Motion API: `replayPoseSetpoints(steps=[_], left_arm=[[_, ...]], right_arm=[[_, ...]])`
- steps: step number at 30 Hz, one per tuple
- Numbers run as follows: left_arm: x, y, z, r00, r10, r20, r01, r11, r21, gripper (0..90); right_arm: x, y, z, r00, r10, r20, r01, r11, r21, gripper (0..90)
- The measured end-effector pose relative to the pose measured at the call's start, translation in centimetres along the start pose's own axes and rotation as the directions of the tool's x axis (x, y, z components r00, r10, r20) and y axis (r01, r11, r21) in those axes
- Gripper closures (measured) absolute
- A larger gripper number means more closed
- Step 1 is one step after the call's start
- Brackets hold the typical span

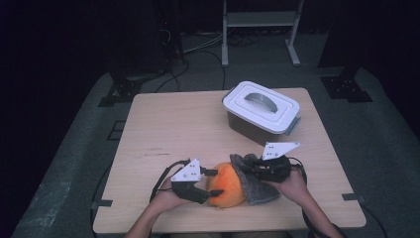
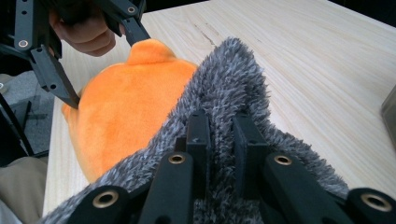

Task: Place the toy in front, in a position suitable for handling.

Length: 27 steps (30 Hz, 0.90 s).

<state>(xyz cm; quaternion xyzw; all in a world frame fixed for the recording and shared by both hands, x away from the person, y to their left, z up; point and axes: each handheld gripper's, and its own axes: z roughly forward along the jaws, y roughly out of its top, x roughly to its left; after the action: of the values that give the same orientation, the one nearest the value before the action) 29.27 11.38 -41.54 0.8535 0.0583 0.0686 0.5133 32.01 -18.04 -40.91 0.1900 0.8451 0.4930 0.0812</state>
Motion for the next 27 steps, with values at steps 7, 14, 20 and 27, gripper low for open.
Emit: replayPoseSetpoints(steps=[7, 14, 20, 27], left_arm=[[0.0, -0.1, -0.1, 0.9999, 0.007, 0.008, -0.007, 1.0000, 0.001, 39.9], [0.6, -0.4, -0.5, 0.9996, -0.018, -0.022, 0.018, 0.9998, 0.010, 39.9], [1.3, -1.0, -0.9, 0.9972, -0.060, -0.045, 0.061, 0.9981, 0.009, 40.1], [1.5, -1.0, -1.2, 0.9952, -0.053, -0.082, 0.053, 0.9986, -0.001, 38.5]], right_arm=[[1.2, 1.4, 0.4, 0.9981, -0.061, 0.004, 0.061, 0.997, -0.036, 77.7], [-0.1, 0.0, 0.4, 0.9999, -0.003, 0.011, 0.003, 1.000, 0.002, 77.7], [1.0, 0.4, 0.2, 0.9997, -0.019, -0.017, 0.018, 0.999, -0.034, 77.7], [1.8, 0.5, 1.3, 0.9986, -0.054, -0.005, 0.053, 0.998, -0.022, 77.6]])
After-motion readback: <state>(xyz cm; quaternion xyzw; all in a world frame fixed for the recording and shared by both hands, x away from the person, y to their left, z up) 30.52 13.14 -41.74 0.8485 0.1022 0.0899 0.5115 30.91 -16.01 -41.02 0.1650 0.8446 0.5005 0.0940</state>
